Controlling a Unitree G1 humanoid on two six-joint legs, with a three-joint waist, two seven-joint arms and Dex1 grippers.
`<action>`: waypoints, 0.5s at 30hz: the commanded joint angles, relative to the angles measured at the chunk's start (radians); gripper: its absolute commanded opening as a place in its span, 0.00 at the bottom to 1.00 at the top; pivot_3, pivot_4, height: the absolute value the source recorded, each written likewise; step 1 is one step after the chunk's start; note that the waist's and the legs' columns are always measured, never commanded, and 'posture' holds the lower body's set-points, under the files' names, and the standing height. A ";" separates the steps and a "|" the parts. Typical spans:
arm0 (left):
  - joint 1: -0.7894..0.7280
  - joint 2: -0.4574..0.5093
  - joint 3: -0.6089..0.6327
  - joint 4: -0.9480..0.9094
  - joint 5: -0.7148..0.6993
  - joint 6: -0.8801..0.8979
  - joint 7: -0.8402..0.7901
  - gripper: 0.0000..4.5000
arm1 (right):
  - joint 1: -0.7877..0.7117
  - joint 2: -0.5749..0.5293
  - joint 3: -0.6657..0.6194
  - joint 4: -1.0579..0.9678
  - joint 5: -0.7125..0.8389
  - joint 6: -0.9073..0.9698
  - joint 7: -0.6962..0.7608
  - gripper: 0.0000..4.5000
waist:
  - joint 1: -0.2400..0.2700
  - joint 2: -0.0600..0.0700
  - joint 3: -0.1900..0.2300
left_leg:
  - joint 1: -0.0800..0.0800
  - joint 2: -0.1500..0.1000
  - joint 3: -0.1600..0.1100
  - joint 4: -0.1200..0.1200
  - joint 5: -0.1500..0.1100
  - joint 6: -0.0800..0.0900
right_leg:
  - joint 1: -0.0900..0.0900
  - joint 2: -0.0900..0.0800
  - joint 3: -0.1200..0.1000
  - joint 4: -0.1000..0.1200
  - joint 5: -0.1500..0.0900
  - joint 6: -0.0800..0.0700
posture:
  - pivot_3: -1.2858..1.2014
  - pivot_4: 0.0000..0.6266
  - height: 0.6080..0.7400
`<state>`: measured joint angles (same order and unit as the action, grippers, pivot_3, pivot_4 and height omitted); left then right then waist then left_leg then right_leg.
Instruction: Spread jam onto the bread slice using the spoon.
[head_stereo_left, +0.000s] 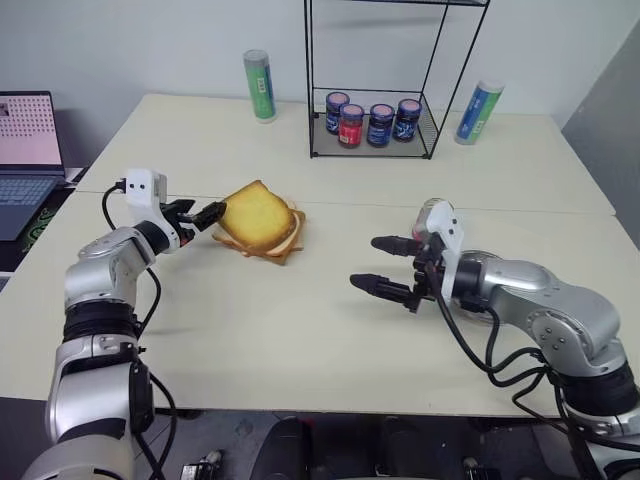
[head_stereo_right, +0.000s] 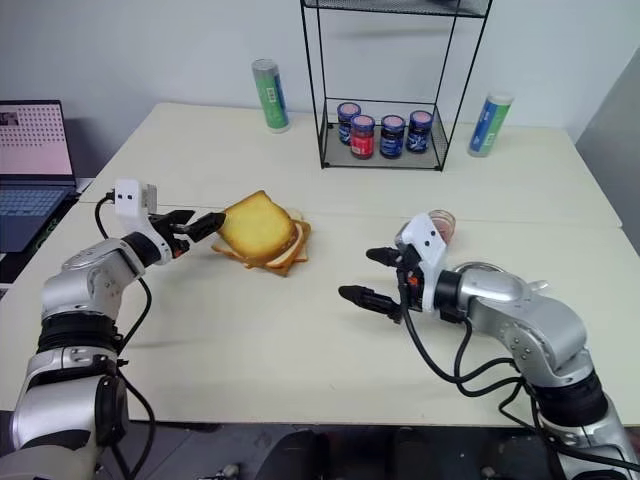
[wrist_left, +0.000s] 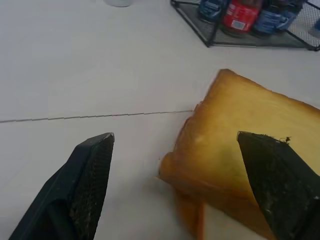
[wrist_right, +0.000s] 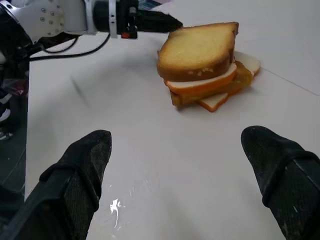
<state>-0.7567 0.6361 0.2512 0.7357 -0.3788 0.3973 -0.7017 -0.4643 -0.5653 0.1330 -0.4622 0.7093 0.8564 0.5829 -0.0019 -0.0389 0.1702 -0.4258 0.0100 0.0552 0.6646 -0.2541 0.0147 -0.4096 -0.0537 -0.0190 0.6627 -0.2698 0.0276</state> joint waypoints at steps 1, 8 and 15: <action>-0.056 -0.010 -0.001 0.072 0.021 -0.071 -0.036 0.91 | -0.029 0.030 -0.016 0.003 -0.021 -0.034 0.002 0.99 | 0.000 0.000 0.000 | 0.000 0.000 0.000 0.000 0.000 0.000 | 0.000 0.000 0.000 0.000 0.000 0.000 | 0.52 0.24 1.00; -0.068 -0.006 -0.019 0.092 0.056 -0.108 -0.068 0.79 | -0.023 0.052 -0.032 0.021 -0.064 -0.062 -0.012 1.00 | 0.000 0.000 0.000 | 0.000 0.000 0.000 0.000 0.000 0.000 | 0.000 0.000 0.000 0.001 0.000 0.000 | 0.52 0.24 1.00; -0.092 -0.005 -0.018 0.109 0.070 -0.119 -0.083 0.45 | -0.013 0.056 -0.039 0.018 -0.079 -0.062 -0.017 1.00 | 0.000 0.000 0.000 | 0.000 0.000 0.000 0.001 0.000 0.000 | 0.000 0.000 0.000 0.002 0.000 0.000 | 0.52 0.24 1.00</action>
<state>-0.8199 0.6211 0.2320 0.8538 -0.3136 0.2979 -0.7763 -0.4783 -0.5092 0.1285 -0.4243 0.6376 0.8148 0.5673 -0.0020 -0.0389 0.1702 -0.4260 0.0100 0.0550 0.6655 -0.2540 0.0146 -0.4101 -0.0536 -0.0194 0.6645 -0.2698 0.0275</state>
